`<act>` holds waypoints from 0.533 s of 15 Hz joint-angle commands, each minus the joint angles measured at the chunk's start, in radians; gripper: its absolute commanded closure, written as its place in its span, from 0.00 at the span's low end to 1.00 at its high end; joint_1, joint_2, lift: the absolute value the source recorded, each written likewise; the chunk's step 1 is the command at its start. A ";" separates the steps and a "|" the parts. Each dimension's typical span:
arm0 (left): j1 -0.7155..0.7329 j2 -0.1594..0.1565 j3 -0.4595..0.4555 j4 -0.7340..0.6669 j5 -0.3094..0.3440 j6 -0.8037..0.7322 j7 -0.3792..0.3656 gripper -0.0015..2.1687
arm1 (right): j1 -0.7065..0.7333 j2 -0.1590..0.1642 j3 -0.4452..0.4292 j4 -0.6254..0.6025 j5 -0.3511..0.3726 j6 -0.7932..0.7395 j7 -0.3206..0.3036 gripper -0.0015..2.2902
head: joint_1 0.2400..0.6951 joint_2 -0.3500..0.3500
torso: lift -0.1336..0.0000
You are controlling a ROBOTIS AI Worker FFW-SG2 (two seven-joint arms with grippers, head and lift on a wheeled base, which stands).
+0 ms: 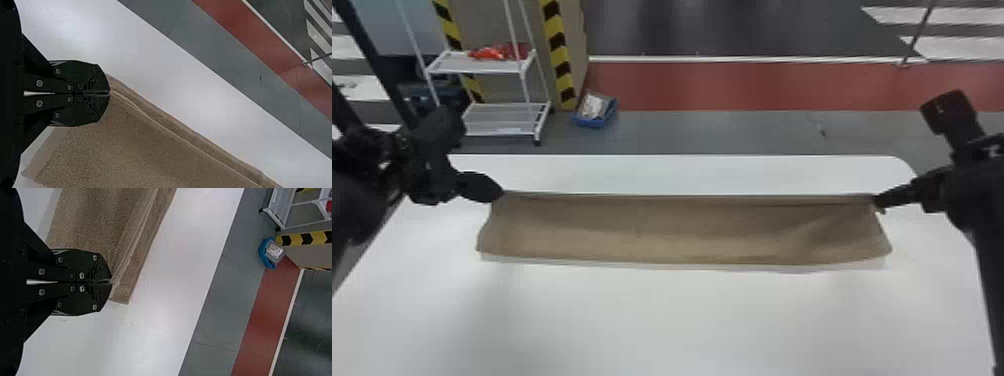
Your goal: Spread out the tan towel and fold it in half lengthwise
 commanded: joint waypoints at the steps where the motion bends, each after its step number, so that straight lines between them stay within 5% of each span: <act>1: 0.000 -0.002 -0.006 0.003 0.000 -0.001 0.003 0.78 | 0.000 0.010 0.012 0.011 0.015 0.002 -0.021 0.39 | 1.00 0.50 | 0.07; 4: 0.000 -0.005 -0.011 0.003 0.000 -0.008 0.016 0.78 | 0.008 0.019 0.029 0.027 0.055 0.021 -0.079 0.04 | 1.00 0.50 | 0.07; 8: 0.000 -0.008 -0.014 0.004 0.000 -0.014 0.023 0.78 | 0.032 0.022 0.020 0.022 0.060 0.033 -0.113 0.03 | 1.00 0.47 | 0.07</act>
